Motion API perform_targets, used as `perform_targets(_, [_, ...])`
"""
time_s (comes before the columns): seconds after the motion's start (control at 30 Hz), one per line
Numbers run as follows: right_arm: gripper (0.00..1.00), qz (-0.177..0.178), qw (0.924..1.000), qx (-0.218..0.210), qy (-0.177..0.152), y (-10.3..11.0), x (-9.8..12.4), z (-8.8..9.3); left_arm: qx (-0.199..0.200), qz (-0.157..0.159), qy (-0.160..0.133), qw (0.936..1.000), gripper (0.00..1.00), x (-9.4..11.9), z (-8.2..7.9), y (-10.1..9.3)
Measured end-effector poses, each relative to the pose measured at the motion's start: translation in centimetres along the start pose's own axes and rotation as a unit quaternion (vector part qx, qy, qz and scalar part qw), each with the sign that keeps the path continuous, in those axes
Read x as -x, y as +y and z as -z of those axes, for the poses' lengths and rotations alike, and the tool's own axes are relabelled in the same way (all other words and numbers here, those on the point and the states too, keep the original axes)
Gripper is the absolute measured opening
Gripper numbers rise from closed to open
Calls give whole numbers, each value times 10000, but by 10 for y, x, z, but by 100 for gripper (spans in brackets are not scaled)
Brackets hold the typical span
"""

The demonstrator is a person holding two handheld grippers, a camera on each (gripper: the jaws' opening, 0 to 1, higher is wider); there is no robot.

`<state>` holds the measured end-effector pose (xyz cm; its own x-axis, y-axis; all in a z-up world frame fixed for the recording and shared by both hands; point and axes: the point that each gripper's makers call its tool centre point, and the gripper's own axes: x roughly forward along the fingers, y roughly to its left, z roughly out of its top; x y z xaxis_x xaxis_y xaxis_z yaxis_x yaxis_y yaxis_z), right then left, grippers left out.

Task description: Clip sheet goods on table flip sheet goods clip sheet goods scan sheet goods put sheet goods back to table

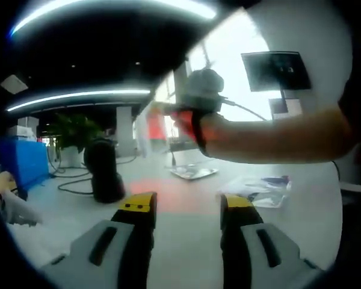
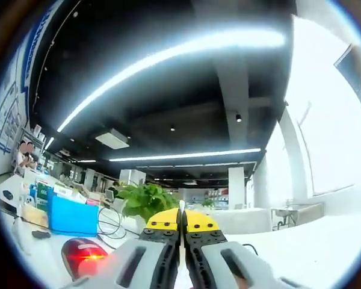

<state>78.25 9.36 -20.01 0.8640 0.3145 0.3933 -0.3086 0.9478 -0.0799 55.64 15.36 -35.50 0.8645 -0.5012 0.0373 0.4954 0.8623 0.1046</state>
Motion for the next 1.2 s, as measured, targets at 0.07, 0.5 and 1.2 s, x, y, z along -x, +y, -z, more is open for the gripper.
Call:
perform_targets(0.07, [0,6,10000,13,22,-2,0,1,-19,21,7,10000,34,0,0,-2])
perform_targets(0.5, [0,-142,9999,-22,97,-20,4,-24,-28,15,-9,10000,34,0,-1,-2])
perform_targets(1.2, [0,-602,9973,-121,390,-38,23,-48,-27,-1,25,10000,34,0,1,0])
